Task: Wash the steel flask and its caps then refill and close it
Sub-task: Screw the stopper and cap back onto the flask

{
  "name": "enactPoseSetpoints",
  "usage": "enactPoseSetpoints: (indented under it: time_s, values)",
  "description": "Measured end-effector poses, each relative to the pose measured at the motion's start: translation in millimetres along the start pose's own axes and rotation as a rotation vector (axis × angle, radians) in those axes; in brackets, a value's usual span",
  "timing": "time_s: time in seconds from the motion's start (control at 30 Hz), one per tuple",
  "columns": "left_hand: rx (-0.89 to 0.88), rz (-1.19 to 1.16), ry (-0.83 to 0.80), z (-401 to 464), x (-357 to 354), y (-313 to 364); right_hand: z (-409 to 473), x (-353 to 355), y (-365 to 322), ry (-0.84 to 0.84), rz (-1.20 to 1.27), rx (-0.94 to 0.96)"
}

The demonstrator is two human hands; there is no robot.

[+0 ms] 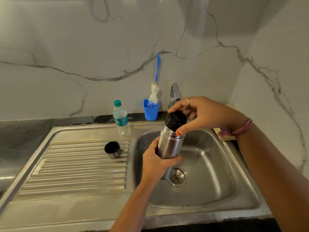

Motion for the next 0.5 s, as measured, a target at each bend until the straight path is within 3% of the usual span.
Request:
enactPoseSetpoints:
  time_s: [0.17, 0.33, 0.5]
  values:
    - [-0.001, 0.008, -0.008, -1.5, 0.8, -2.8, 4.0, -4.5, -2.3, 0.021, -0.174, -0.057]
    - [-0.005, 0.016, -0.016, -0.8, 1.0, -3.6, 1.5, -9.8, -5.3, -0.220, -0.095, -0.031]
    - [-0.001, 0.022, -0.016, -0.4, 0.8, -5.5, 4.3, -8.7, -10.2, -0.140, -0.103, -0.023]
Point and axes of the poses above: each hand's wrist, its own z-axis towards the middle knuckle, its own x-axis out of the back of the hand, y = z × x, the point moved 6 cm from there along z, towards the middle knuckle
